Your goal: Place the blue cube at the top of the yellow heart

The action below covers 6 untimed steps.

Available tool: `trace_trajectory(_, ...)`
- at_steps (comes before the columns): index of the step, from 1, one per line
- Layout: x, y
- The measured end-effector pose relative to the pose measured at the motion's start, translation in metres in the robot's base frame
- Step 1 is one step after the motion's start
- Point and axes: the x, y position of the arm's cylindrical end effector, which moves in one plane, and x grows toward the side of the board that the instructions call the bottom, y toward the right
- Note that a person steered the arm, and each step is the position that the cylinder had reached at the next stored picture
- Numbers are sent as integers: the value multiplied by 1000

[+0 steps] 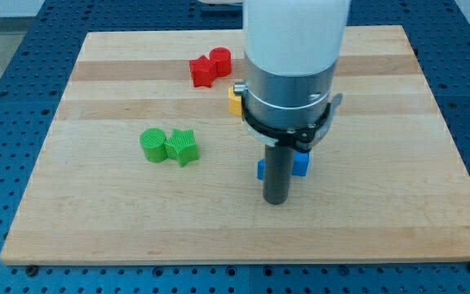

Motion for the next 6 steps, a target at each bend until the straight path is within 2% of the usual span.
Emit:
trace_trajectory(3, -78, 54)
trace_trajectory(4, -110, 53)
trace_trajectory(6, -137, 35)
